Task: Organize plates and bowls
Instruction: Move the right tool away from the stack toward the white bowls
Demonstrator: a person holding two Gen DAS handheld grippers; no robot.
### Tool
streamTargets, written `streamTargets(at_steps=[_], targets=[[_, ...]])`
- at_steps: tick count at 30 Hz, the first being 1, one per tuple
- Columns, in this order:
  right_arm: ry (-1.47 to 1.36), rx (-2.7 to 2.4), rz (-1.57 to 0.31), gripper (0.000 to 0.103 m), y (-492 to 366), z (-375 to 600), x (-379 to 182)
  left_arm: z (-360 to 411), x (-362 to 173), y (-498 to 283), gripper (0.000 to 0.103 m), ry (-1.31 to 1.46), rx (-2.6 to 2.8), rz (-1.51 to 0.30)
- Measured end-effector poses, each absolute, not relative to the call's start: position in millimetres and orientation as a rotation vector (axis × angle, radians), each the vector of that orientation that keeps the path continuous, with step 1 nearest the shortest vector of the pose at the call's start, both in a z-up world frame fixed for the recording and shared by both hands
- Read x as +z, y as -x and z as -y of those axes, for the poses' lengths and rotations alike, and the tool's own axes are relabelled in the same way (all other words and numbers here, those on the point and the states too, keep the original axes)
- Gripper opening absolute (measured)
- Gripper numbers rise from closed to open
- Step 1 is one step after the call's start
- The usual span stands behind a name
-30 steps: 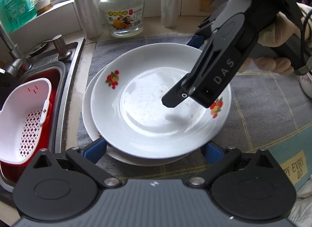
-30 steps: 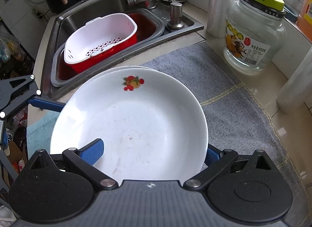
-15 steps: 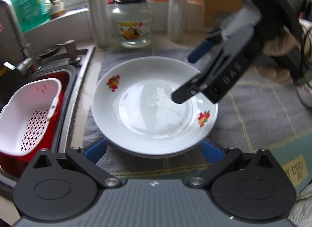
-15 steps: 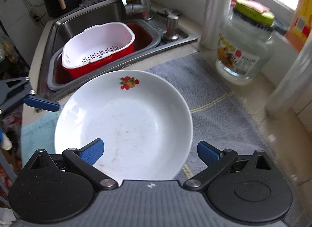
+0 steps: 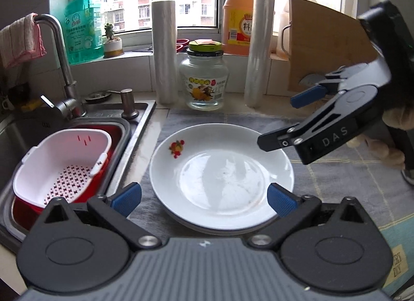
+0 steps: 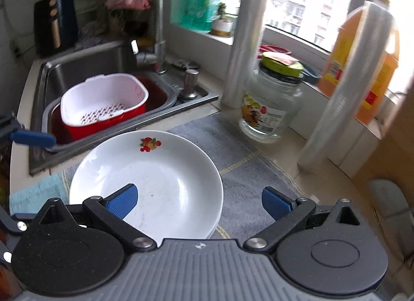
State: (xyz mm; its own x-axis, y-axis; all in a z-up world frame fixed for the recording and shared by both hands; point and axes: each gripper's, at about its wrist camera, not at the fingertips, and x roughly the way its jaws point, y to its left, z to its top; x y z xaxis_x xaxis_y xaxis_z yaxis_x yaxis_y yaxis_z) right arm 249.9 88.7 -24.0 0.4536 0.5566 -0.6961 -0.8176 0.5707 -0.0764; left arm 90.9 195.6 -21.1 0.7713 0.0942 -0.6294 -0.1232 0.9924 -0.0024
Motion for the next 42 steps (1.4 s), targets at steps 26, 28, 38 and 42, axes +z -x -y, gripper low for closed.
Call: streamTargets(at_steps=[26, 28, 38, 42], targets=[[0.141, 0.325, -0.731, 0.103, -183.4, 218.0, -45.3, 36.2, -32.7, -129.3, 0.102, -0.029, -0.276, -0.691], [0.124, 0.300, -0.734, 0.103, -179.8, 242.4, -47.6, 57.6, -36.0, -133.1, 0.102, -0.058, -0.310, -0.693], [0.015, 0.317, -0.775, 0.103, -182.3, 315.8, -61.3, 138.5, -55.1, -152.3, 0.102, -0.171, -0.465, -0.713], [-0.034, 0.357, -0.802, 0.103, -194.6, 329.7, -65.2, 157.1, -63.4, -163.1, 0.102, -0.194, -0.494, -0.718]])
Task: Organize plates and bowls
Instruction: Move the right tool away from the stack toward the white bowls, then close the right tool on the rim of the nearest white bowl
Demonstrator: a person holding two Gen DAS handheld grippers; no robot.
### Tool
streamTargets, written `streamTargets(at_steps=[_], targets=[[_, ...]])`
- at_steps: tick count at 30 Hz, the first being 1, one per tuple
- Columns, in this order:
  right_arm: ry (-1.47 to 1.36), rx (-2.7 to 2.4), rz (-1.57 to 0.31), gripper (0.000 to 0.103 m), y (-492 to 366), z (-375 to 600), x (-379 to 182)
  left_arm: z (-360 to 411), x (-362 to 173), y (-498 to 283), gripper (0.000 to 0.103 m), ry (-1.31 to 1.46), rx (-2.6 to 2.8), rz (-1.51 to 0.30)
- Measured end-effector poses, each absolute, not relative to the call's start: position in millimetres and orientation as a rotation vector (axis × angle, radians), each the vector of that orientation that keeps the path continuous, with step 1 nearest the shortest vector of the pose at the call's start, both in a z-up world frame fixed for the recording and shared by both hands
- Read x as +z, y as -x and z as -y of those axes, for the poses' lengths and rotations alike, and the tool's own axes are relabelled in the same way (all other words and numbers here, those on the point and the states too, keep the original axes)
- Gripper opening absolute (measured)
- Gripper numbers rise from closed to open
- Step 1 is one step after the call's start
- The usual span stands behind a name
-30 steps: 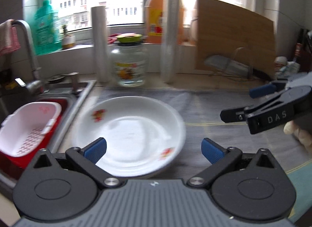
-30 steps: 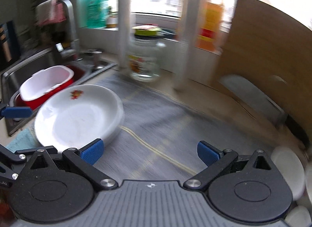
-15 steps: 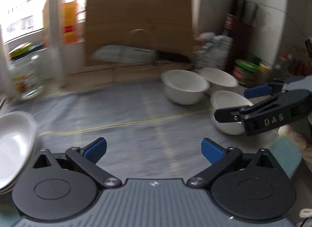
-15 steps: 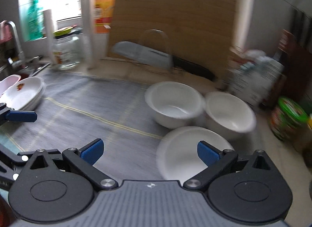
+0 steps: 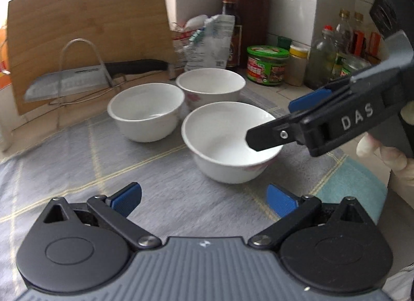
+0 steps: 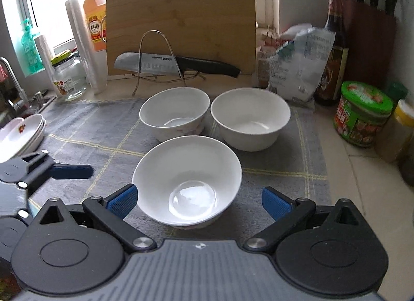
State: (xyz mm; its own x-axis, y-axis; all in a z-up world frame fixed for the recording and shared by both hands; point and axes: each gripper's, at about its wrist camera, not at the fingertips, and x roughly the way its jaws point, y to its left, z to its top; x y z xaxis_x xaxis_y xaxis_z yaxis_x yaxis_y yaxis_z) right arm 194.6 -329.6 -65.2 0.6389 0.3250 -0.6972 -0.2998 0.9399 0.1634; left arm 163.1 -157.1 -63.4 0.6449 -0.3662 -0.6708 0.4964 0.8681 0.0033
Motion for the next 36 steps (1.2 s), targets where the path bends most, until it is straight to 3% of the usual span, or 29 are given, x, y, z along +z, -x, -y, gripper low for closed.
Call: streamTargets(at_steps=[8, 19, 36], targets=[[-0.114, 0.453, -0.850, 0.101, -223.5, 339.1, -81.1, 179.0, -74.7, -180.8, 0.101, -0.213, -0.539, -0.719], [-0.142, 0.520, -0.883, 0.082, -244.5, 337.9, -88.0, 185.8, -76.4, -191.4, 0.085, -0.219, -0.594, -0.705], [-0.102, 0.510, -0.896, 0.081, -246.0, 331.9, -85.0, 184.7, -73.8, -188.9, 0.085, -0.238, -0.603, -0.696]])
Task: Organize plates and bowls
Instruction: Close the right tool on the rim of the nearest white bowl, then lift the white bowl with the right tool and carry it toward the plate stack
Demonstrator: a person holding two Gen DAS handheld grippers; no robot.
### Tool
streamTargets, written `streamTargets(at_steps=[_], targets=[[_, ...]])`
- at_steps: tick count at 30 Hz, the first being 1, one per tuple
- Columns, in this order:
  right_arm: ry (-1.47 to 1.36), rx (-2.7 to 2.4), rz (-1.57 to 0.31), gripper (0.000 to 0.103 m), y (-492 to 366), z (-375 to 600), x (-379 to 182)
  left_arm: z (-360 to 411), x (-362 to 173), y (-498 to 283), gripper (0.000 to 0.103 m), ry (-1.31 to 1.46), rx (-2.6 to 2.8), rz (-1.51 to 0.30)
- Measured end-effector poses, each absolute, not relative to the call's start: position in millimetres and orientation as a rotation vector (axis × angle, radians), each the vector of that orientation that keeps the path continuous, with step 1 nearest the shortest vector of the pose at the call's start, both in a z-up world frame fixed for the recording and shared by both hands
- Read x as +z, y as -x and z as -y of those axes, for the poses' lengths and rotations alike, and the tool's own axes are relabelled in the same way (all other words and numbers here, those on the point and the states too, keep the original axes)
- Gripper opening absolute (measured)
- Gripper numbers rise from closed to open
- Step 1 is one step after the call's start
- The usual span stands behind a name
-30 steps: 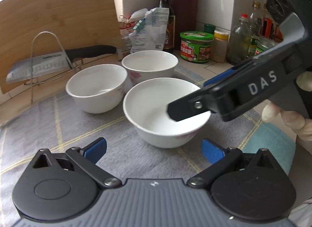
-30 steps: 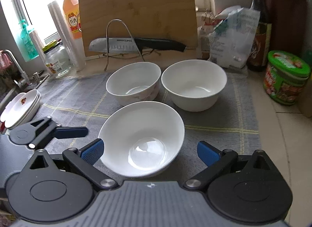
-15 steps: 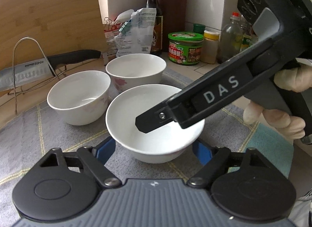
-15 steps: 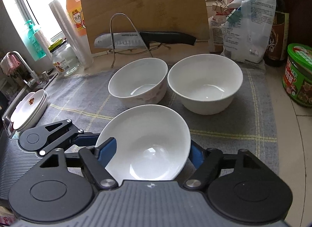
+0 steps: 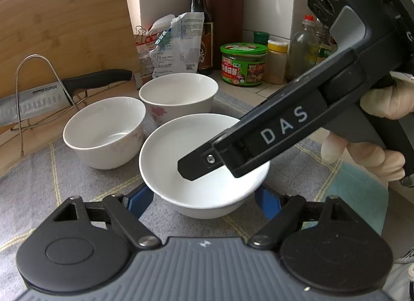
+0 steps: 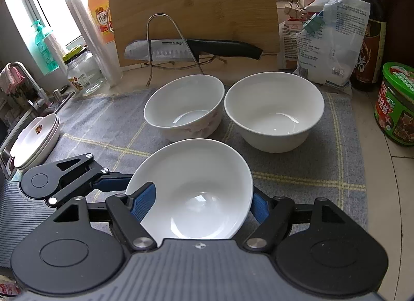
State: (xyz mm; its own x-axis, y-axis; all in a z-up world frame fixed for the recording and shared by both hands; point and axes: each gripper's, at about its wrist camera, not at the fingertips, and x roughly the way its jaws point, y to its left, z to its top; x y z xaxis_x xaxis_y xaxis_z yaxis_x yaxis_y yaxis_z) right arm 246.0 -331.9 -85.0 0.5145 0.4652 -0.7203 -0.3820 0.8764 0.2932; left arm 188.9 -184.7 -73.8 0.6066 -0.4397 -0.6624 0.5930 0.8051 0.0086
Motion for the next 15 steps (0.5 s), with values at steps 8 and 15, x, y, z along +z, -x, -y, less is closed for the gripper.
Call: streamTargets(at_steps=[8, 15], targets=[[-0.073, 0.531, -0.881, 0.081, -236.9, 318.5, -73.7, 171.1, -62.2, -177.5, 0.085, -0.242, -0.583, -0.682], [-0.050, 0.575, -0.865, 0.081, -227.2, 294.7, -63.8, 147.6, -52.8, -166.6, 0.085, -0.232, -0.547, -0.678]])
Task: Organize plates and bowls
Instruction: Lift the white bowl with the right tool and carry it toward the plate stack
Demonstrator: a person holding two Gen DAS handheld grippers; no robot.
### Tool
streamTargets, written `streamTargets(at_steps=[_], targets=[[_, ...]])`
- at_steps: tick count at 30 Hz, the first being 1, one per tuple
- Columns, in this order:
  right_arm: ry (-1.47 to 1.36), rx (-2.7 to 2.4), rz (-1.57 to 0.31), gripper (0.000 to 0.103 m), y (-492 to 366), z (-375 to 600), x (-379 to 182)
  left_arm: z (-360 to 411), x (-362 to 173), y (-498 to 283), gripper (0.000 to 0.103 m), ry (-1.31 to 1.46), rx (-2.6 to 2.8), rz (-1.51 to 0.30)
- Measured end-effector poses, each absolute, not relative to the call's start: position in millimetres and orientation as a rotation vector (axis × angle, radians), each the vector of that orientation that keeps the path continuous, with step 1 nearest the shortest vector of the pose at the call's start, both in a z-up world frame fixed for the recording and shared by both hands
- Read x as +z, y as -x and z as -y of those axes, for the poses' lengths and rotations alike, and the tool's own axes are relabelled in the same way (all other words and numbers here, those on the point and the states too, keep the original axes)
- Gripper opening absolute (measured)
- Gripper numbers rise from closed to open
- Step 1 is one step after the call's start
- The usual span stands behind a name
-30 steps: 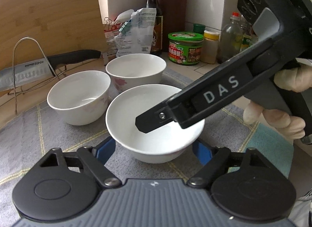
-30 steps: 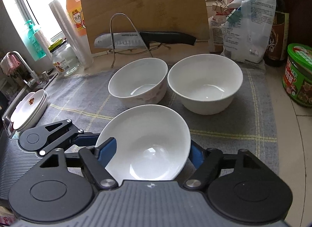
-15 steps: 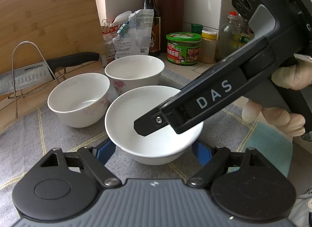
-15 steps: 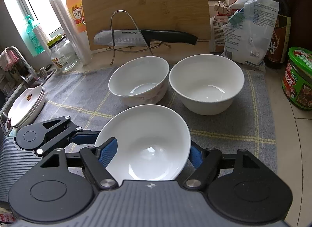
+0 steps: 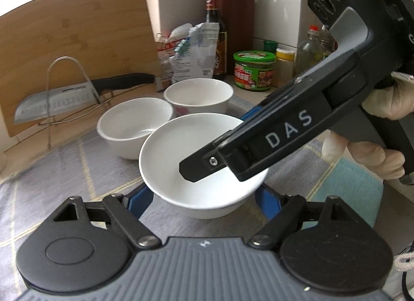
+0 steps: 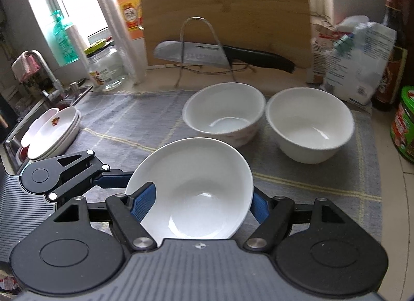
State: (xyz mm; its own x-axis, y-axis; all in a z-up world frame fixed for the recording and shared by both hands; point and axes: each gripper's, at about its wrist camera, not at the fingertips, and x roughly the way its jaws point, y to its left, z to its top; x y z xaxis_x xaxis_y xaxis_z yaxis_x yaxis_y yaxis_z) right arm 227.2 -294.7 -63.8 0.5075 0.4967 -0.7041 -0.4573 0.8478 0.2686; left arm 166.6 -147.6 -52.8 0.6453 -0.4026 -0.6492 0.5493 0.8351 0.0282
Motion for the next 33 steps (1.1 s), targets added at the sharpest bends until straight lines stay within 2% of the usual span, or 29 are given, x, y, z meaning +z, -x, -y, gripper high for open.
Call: streamTargets(at_steps=[33], targets=[[0.033, 0.757, -0.907, 0.081, -223.0, 149.3, -68.3, 15.7, -64.7, -133.9, 0.085, -0.180, -0.388, -0.731]])
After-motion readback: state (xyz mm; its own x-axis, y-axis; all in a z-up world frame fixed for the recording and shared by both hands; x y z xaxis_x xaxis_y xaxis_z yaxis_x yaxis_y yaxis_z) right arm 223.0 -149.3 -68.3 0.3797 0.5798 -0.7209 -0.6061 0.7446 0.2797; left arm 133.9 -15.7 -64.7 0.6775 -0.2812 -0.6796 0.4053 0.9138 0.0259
